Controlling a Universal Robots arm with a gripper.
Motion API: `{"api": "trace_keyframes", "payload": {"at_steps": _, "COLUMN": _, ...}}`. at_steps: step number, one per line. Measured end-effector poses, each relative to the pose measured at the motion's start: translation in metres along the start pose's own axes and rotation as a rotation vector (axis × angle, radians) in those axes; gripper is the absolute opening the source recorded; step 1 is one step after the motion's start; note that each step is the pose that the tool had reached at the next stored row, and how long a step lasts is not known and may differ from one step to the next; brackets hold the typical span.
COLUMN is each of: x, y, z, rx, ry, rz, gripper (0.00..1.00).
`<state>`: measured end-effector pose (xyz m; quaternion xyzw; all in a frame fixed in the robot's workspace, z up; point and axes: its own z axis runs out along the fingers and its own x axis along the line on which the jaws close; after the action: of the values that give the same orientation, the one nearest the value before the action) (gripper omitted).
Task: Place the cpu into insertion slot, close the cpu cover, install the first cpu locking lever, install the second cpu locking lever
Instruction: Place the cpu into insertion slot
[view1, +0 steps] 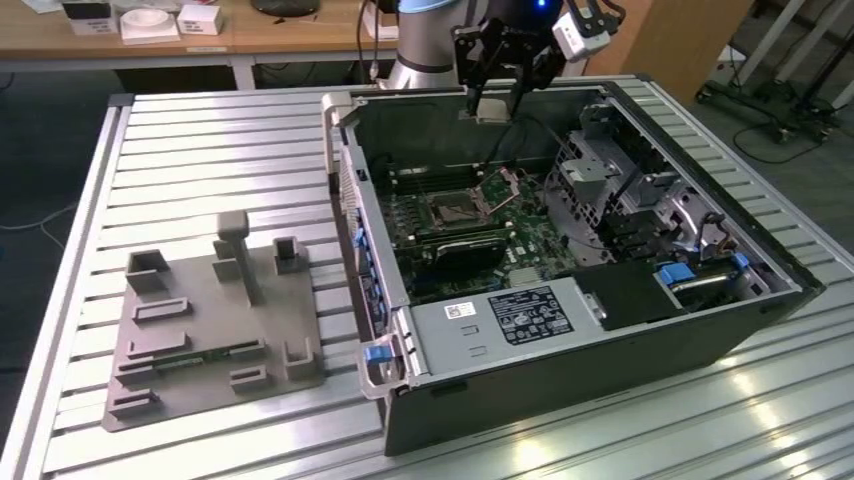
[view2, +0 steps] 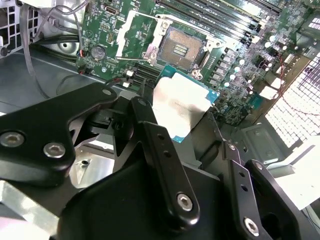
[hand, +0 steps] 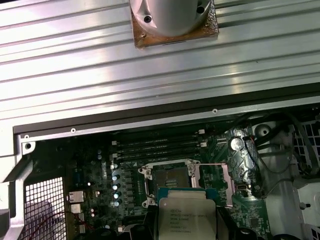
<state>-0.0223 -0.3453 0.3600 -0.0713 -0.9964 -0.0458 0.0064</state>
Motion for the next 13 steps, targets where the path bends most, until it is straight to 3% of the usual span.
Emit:
{"api": "trace_keyframes", "payload": {"at_steps": 10, "x": 0.0, "y": 0.0, "z": 0.0, "rx": 0.0, "ry": -0.0001, "rz": 0.001, "gripper": 0.54}}
{"api": "trace_keyframes", "payload": {"at_steps": 13, "x": 0.0, "y": 0.0, "z": 0.0005, "rx": -0.0004, "ry": -0.002, "rz": 0.022, "gripper": 0.54}}
